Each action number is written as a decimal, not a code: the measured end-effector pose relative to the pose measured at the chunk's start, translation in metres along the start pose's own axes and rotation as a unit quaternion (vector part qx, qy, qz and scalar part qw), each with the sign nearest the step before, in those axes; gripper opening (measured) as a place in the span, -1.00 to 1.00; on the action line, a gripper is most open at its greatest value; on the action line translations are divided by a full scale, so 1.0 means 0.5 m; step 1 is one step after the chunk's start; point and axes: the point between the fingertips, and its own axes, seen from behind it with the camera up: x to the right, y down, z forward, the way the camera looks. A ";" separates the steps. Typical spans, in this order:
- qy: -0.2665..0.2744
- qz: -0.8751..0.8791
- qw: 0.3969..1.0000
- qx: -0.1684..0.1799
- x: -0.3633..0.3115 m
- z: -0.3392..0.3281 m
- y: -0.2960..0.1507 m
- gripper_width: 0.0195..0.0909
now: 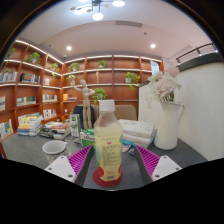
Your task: Pour water
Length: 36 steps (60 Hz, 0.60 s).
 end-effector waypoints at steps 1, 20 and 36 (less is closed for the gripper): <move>0.000 -0.001 1.000 0.000 -0.001 -0.010 0.002 0.73; 0.020 0.017 1.000 -0.012 -0.026 -0.210 0.033 0.79; 0.052 0.029 0.998 -0.004 -0.010 -0.268 0.007 0.76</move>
